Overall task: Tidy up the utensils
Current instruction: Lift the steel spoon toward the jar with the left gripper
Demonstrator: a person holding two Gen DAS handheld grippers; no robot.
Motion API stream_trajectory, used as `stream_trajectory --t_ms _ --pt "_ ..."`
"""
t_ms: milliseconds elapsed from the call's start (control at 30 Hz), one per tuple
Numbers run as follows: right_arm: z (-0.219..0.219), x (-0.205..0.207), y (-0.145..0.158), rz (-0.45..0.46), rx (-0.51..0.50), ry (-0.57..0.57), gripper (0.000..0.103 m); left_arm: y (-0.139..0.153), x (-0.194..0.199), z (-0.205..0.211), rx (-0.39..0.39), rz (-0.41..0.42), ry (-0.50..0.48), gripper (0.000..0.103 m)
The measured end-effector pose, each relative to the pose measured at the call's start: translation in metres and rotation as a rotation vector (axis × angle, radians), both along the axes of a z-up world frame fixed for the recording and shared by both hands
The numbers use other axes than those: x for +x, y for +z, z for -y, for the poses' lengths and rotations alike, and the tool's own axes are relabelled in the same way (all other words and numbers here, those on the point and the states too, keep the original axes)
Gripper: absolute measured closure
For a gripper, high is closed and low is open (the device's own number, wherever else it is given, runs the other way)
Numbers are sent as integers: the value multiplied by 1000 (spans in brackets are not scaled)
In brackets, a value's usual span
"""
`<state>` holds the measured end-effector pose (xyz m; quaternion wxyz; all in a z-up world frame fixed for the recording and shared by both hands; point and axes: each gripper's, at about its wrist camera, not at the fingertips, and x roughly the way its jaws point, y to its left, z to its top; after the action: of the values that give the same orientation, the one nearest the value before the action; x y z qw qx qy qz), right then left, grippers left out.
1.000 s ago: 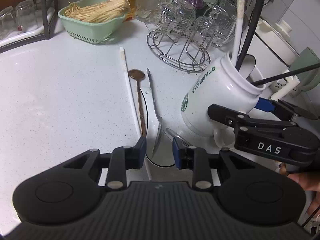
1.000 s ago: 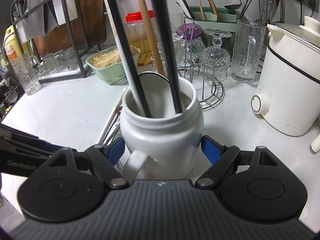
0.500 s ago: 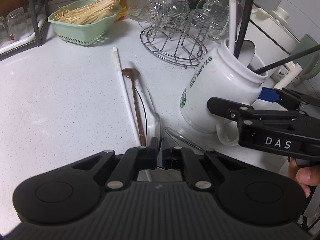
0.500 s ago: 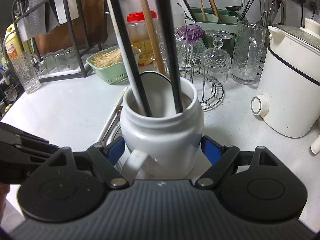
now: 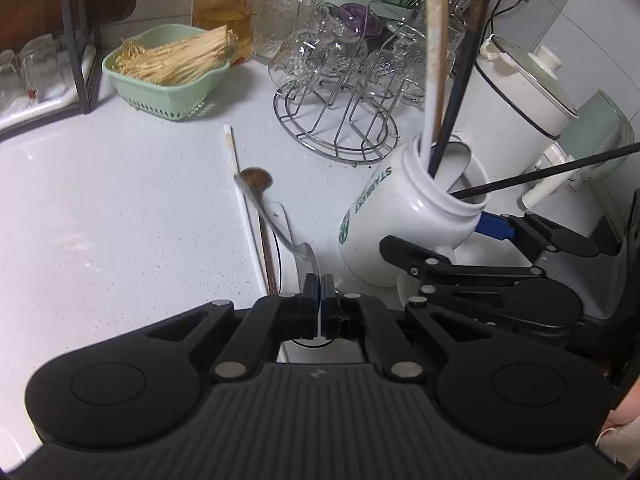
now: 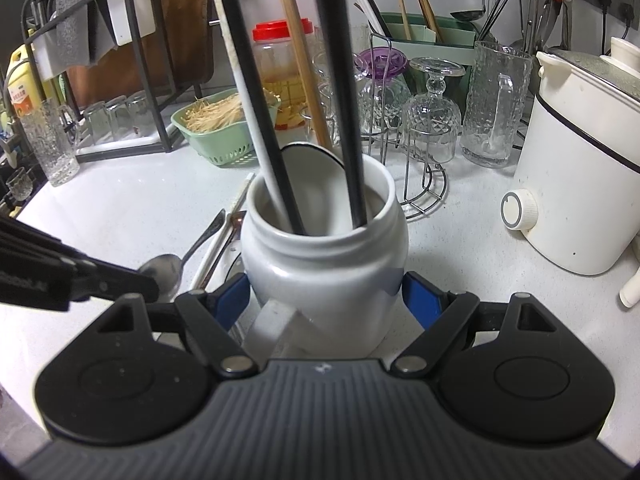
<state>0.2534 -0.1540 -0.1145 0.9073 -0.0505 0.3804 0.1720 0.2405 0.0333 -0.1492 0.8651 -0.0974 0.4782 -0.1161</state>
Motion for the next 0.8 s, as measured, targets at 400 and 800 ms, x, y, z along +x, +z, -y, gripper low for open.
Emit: stream_trajectory --t_ms 400,800 --pt "-2 -1 -2 16 1 -8 18 30 -9 0 -52 -28 -41 102" --pt "-2 -2 -2 25 2 -18 18 79 -11 3 -124 -68 -150 102"
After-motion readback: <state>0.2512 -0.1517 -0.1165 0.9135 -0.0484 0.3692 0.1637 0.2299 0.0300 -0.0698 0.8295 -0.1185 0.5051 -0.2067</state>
